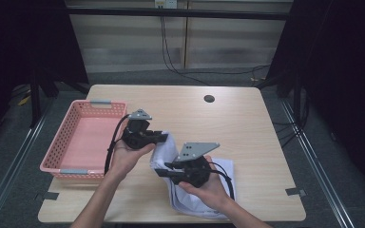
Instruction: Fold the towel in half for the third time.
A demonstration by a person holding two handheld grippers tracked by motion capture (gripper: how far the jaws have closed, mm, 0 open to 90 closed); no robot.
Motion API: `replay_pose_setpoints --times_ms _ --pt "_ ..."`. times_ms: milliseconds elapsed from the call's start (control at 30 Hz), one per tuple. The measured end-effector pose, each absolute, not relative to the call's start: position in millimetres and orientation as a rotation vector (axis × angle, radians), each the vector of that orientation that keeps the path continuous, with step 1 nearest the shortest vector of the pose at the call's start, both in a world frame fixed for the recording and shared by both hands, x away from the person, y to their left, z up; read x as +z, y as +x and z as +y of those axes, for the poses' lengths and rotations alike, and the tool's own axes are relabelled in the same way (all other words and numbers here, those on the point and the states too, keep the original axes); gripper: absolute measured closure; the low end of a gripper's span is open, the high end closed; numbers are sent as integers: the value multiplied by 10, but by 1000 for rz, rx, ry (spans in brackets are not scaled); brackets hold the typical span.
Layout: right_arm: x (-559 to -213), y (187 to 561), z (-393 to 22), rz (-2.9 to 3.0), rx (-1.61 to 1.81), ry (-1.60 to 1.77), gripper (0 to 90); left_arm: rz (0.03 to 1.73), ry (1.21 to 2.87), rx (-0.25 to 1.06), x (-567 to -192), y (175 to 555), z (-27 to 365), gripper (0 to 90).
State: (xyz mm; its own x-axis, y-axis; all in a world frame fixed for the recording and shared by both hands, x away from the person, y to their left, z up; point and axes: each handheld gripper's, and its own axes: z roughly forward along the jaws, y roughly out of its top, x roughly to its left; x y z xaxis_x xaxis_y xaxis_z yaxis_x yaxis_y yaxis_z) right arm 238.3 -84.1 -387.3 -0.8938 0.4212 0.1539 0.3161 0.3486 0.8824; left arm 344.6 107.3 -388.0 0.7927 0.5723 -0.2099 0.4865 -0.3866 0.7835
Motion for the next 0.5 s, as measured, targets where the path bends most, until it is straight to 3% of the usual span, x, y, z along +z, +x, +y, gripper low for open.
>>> replay_pose_setpoints --times_ms 233,500 --pt "-3931 2184 -1283 2381 1620 812 787 727 2069 67 -3926 3464 596 773" --pt "-4290 1973 -1913 2336 1515 1019 778 727 2121 -29 -4305 3467 -32 765"
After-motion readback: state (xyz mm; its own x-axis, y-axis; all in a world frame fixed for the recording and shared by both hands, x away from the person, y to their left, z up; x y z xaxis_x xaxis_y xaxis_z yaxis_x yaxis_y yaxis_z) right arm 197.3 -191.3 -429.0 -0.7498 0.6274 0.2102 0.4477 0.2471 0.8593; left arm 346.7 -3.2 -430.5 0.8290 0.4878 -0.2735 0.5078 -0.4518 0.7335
